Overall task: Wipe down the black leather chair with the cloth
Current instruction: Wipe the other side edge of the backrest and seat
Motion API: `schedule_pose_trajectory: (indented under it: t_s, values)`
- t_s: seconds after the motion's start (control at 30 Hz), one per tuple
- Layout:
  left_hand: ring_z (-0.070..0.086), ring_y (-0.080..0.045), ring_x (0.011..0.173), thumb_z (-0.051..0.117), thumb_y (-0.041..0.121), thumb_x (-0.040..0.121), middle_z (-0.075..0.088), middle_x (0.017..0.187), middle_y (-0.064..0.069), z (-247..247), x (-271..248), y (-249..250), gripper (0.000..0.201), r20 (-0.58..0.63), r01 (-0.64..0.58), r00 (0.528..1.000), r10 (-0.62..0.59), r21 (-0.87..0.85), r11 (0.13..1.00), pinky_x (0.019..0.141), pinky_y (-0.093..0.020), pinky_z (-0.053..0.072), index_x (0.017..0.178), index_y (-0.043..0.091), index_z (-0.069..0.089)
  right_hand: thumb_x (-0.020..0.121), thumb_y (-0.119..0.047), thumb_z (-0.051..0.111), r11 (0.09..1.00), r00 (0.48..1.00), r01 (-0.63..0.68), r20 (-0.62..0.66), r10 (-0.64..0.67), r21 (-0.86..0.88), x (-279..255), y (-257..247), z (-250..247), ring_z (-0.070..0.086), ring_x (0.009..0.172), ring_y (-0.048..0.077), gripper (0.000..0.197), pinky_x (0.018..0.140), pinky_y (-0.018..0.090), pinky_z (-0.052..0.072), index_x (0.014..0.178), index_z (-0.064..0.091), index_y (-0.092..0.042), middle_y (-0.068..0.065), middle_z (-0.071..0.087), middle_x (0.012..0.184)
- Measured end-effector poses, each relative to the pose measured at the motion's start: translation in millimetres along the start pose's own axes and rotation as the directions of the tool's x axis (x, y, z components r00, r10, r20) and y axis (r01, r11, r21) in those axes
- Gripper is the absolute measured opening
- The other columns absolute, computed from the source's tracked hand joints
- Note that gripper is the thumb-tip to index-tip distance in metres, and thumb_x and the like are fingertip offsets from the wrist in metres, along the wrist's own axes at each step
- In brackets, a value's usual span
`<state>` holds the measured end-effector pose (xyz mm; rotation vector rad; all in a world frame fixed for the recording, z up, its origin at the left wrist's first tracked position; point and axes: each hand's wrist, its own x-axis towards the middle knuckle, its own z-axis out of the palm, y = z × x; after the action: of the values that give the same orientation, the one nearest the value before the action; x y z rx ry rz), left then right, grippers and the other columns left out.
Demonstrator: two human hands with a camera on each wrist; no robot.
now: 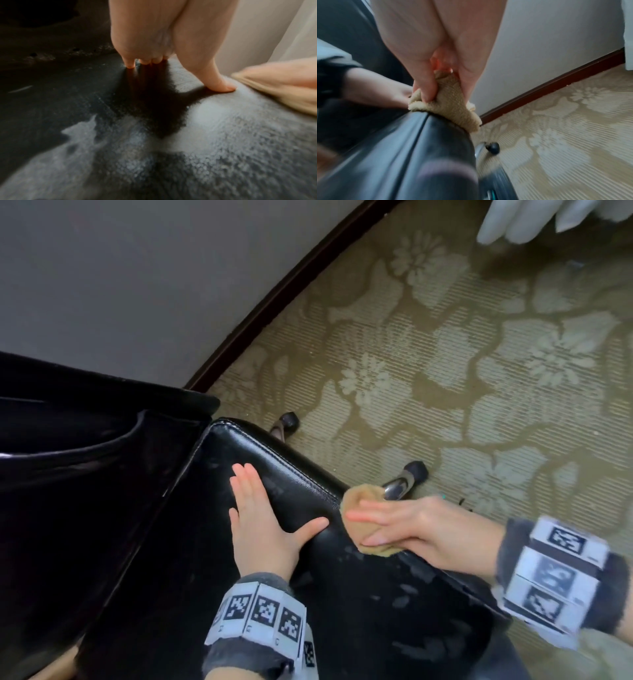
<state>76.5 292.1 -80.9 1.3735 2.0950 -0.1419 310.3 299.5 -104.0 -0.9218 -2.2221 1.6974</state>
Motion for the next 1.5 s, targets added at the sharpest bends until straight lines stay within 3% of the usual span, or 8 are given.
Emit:
schedule_pose_trajectory:
  t_s: [0.17, 0.27, 0.47, 0.6, 0.8, 1.07, 1.27, 1.5]
  values:
    - [-0.018, -0.013, 0.142, 0.072, 0.057, 0.061, -0.020, 0.155, -0.002, -2.1, -4.8, 9.0, 0.127, -0.008, 0.004, 1.000, -0.004, 0.049, 0.999, 0.117, -0.048, 0.010, 0.146, 0.013, -0.011, 0.089, -0.005, 0.055, 0.984, 0.986, -0.151, 0.091, 0.143, 0.092, -49.4, 3.7, -7.2, 0.037, 0.128, -0.009, 0.030, 0.110, 0.020, 0.033, 0.108, 0.071, -0.023, -0.018, 0.049, 0.137]
    - [-0.022, -0.014, 0.141, 0.073, 0.060, 0.058, -0.026, 0.153, -0.001, 2.7, -19.0, 24.8, 0.131, 0.046, 0.001, 0.999, -0.003, 0.045, 0.999, 0.113, -0.054, 0.011, 0.145, 0.021, -0.018, 0.086, 0.000, 0.060, 0.948, 0.976, -0.179, -0.073, 0.204, 0.264, -18.0, 7.2, -29.5, 0.053, 0.119, 0.000, 0.030, 0.103, 0.016, 0.038, 0.110, 0.070, -0.014, -0.008, 0.054, 0.135]
    - [-0.031, -0.017, 0.137, 0.069, 0.071, 0.048, -0.043, 0.139, 0.005, 17.7, -28.8, 31.6, 0.139, 0.149, 0.011, 0.988, -0.040, 0.192, 0.981, 0.110, -0.060, 0.011, 0.130, 0.029, -0.035, 0.087, -0.003, 0.059, 0.946, 0.968, -0.236, -0.029, 0.248, 0.224, -5.6, 24.6, 2.0, 0.034, 0.120, -0.021, 0.046, 0.100, -0.004, 0.020, 0.123, 0.058, -0.031, -0.026, 0.035, 0.142]
    - [-0.029, -0.019, 0.138, 0.069, 0.070, 0.048, -0.034, 0.149, -0.002, 17.9, -29.0, 33.4, 0.138, 0.145, 0.018, 0.988, -0.048, 0.202, 0.979, 0.110, -0.060, 0.011, 0.129, 0.028, -0.035, 0.084, -0.010, 0.065, 0.903, 0.930, -0.341, -0.050, 0.365, 0.261, -79.2, 27.2, 23.2, 0.038, 0.122, -0.019, 0.052, 0.107, 0.008, 0.027, 0.116, 0.056, -0.050, -0.052, 0.026, 0.129]
    - [-0.027, -0.019, 0.139, 0.064, 0.073, 0.044, -0.031, 0.151, -0.002, 17.4, -30.0, 35.9, 0.140, 0.145, 0.027, 0.988, -0.057, 0.198, 0.980, 0.110, -0.060, 0.012, 0.134, 0.027, -0.032, 0.085, -0.011, 0.064, 0.844, 0.892, -0.439, 0.039, 0.450, 0.308, -128.7, 24.0, 5.8, 0.042, 0.118, -0.020, 0.056, 0.109, 0.016, 0.034, 0.107, 0.054, -0.062, -0.050, 0.036, 0.124]
    - [-0.023, -0.020, 0.141, 0.060, 0.073, 0.039, -0.027, 0.153, -0.003, 16.9, -29.1, 34.1, 0.142, 0.146, 0.030, 0.987, -0.061, 0.205, 0.978, 0.109, -0.062, 0.013, 0.143, 0.022, -0.022, 0.086, -0.008, 0.063, 0.899, 0.945, -0.263, -0.092, 0.313, 0.350, -28.7, 20.6, 10.1, 0.035, 0.115, -0.028, 0.041, 0.105, 0.001, 0.022, 0.121, 0.061, -0.029, -0.027, 0.039, 0.139]
    - [-0.022, -0.021, 0.141, 0.057, 0.076, 0.038, -0.025, 0.153, -0.005, 17.9, -29.1, 32.8, 0.142, 0.154, 0.017, 0.987, -0.050, 0.212, 0.977, 0.109, -0.062, 0.012, 0.144, 0.022, -0.020, 0.084, -0.005, 0.065, 0.817, 0.862, -0.357, -0.178, 0.475, 0.454, -105.6, 21.4, 44.4, 0.039, 0.124, -0.015, 0.044, 0.107, 0.006, 0.027, 0.114, 0.062, -0.038, -0.045, 0.038, 0.128]
    - [-0.020, -0.021, 0.142, 0.056, 0.075, 0.037, -0.023, 0.154, -0.005, 18.3, -30.2, 34.8, 0.142, 0.142, 0.013, 0.989, -0.047, 0.234, 0.972, 0.109, -0.062, 0.014, 0.144, 0.021, -0.020, 0.081, -0.004, 0.067, 0.748, 0.763, -0.449, -0.226, 0.606, 0.488, -155.3, 18.4, 33.8, 0.046, 0.118, -0.015, 0.049, 0.109, 0.019, 0.033, 0.101, 0.067, -0.049, -0.041, 0.050, 0.121]
